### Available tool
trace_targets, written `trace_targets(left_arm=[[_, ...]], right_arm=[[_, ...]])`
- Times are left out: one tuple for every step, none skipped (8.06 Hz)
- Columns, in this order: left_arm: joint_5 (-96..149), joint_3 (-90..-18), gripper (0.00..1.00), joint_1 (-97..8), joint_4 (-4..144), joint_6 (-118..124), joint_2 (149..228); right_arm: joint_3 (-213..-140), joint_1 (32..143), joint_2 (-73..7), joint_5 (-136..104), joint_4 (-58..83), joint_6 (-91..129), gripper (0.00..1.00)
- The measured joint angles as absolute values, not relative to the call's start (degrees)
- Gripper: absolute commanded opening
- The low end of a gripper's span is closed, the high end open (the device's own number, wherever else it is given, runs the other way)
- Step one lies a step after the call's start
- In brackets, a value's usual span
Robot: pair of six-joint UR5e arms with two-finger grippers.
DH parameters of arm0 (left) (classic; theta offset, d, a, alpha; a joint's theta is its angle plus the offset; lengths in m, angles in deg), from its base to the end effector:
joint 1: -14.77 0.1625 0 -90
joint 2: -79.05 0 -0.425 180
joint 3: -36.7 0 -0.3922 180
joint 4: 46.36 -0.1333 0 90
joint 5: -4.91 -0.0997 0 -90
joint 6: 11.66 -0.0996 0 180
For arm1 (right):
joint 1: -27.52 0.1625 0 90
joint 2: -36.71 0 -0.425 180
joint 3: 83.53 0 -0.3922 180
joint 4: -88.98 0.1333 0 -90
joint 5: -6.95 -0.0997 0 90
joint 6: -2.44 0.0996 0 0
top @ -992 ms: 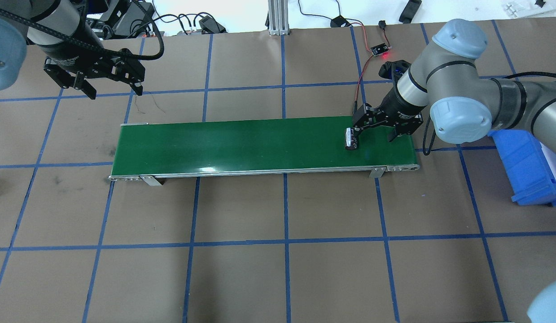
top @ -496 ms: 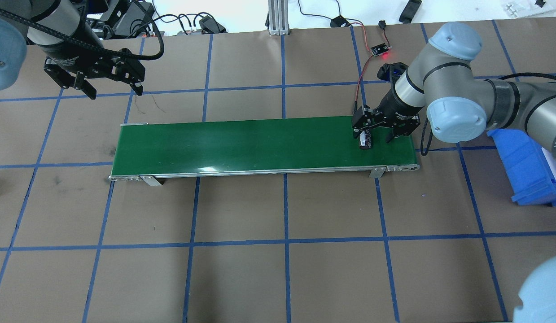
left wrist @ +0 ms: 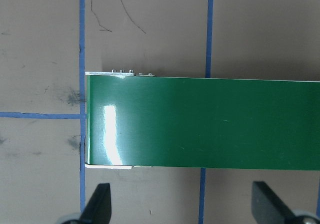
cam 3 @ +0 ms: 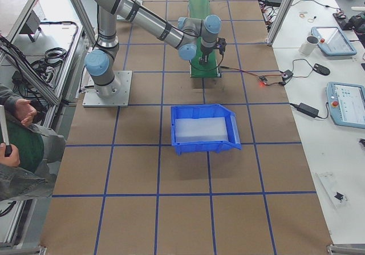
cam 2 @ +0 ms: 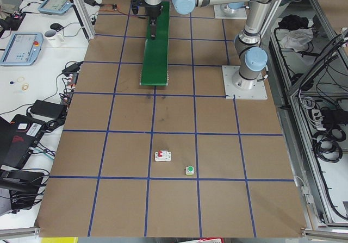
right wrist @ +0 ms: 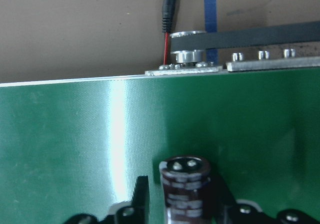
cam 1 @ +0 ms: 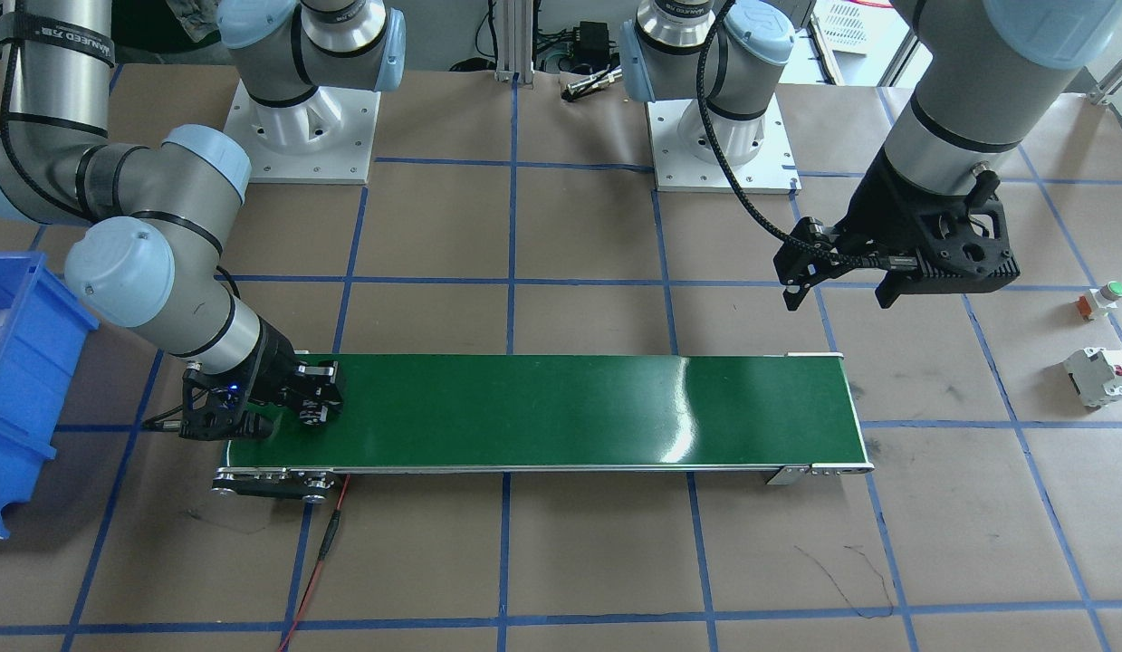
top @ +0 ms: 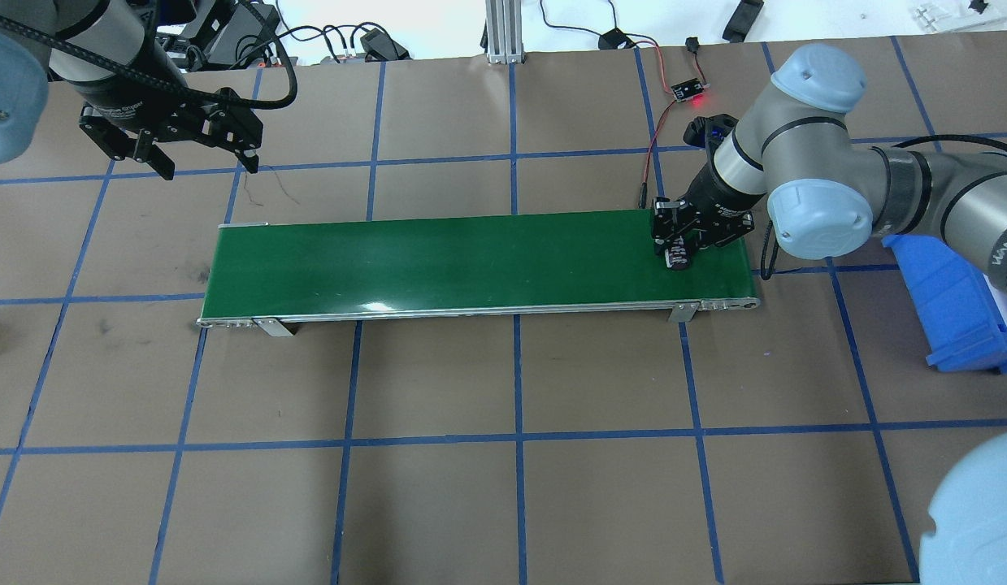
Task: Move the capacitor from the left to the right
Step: 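Close the right gripper on the capacitor arriving on the belt and lift, then carry the capacitor with the right gripper over the blue bin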
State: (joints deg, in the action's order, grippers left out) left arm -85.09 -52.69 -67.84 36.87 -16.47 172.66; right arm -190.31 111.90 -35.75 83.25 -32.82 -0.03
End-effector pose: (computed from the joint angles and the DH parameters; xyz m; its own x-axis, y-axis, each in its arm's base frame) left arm -0.0647 -0.5372 0.4733 -0.9990 -0.0452 -0.0055 -0.0447 0.9968 -0.0655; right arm 0.1025 -0.5601 0.2456 -0.9692 0.0626 -0.2383 0.0561 0.9979 0.0337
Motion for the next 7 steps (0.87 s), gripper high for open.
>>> trace_targets(left_arm=[[-85.09, -52.69, 1.00, -67.84, 36.87, -16.48, 172.66], [-85.09, -52.69, 1.00, -67.84, 36.87, -16.49, 172.66], [-85.09, -52.69, 1.00, -67.84, 36.87, -16.49, 172.66], [-85.09, -52.69, 1.00, -67.84, 36.87, -16.49, 172.66], [-85.09, -52.69, 1.00, -67.84, 36.87, -16.49, 172.66], [-85.09, -52.69, 1.00, -67.85, 36.87, -16.49, 172.66], [-85.09, -52.69, 1.00, -67.85, 36.87, -16.46, 172.66]], right_arm=[[-190.16, 111.89, -35.91, 83.46, -30.91, 0.03, 0.00], [-189.70, 111.83, -36.10, 83.55, -28.01, 0.06, 0.00], [-188.96, 111.70, -36.34, 83.69, -26.15, 0.06, 0.00], [-187.98, 111.51, -36.80, 84.66, -25.14, 0.00, 0.00], [-186.44, 111.08, -37.38, 86.73, -23.75, -0.33, 0.00], [-184.22, 110.04, -37.96, 88.45, -21.18, -0.80, 0.00], [-181.76, 108.52, -38.54, 90.09, -18.18, -2.31, 0.00]])
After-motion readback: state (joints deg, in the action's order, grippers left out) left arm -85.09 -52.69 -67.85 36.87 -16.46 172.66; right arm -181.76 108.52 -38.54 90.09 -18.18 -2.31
